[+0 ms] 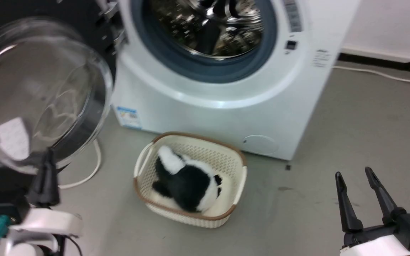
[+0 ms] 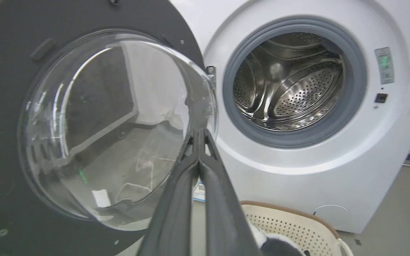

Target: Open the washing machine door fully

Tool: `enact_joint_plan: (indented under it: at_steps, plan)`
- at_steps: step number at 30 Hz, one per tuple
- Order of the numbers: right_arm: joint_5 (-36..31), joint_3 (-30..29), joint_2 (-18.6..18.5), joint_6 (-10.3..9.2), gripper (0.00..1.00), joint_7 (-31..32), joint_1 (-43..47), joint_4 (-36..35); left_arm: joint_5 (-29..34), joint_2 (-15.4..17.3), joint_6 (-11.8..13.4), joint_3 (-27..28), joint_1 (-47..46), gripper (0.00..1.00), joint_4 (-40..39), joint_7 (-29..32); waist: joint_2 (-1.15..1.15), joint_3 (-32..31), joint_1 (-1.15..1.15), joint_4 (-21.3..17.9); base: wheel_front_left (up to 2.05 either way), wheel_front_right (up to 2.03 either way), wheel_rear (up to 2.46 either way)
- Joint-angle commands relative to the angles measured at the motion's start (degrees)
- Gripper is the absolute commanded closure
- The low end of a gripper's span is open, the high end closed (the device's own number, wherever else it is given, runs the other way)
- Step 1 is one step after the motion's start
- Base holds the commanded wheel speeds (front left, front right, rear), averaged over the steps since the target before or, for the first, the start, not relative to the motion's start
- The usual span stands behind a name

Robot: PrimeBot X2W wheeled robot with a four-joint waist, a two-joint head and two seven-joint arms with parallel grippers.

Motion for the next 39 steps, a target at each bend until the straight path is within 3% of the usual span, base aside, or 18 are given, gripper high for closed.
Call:
enact_joint_plan:
  at_steps: [1, 2, 3, 13, 19, 39]
  plan:
    - [0.0, 0.1, 0.0, 0.03, 0.0, -0.2, 1.3, -0.6, 0.7, -1.1, 0.1, -1.0, 2.2, 0.8, -2.0, -0.2, 0.0, -2.7, 0.01, -3.4, 0.0, 0.0, 0.0]
    - [0.0, 0.1, 0.0, 0.03, 0.0, -0.2, 1.3, -0.6, 0.7, -1.1, 0.1, -1.0, 2.2, 0.8, -2.0, -0.2, 0.0, -2.7, 0.01, -3.4, 0.0, 0.0, 0.0]
    - [0.0, 0.6, 0.0, 0.03, 0.0, -0.2, 1.9, -0.7, 1.4, -2.1, 0.4, -2.2, 4.0, 0.0, -3.1, -0.2, 0.0, -3.4, 0.01, -4.9, 0.0, 0.0, 0.0]
    - [1.1, 2.2, 0.0, 0.03, 0.0, -0.3, 4.3, -0.1, 3.9, -6.2, 3.0, -6.6, 11.9, 0.0, -3.9, -0.1, 0.0, -5.4, 0.01, -9.8, 0.0, 0.0, 0.0]
    - [1.0, 1.9, 0.0, 0.03, 0.0, -0.3, 5.2, 0.8, 4.4, -7.7, 4.0, -8.2, 14.7, 0.0, -4.6, 0.1, 0.0, -5.7, 0.01, -10.4, 0.0, 0.0, 0.0]
    - [1.0, 2.2, 0.0, 0.03, 0.0, -0.3, 5.9, 3.1, 4.1, -7.9, 5.4, -9.6, 15.5, 0.0, -2.2, 1.6, 0.0, -6.3, 0.01, -11.0, 0.0, 0.0, 0.0]
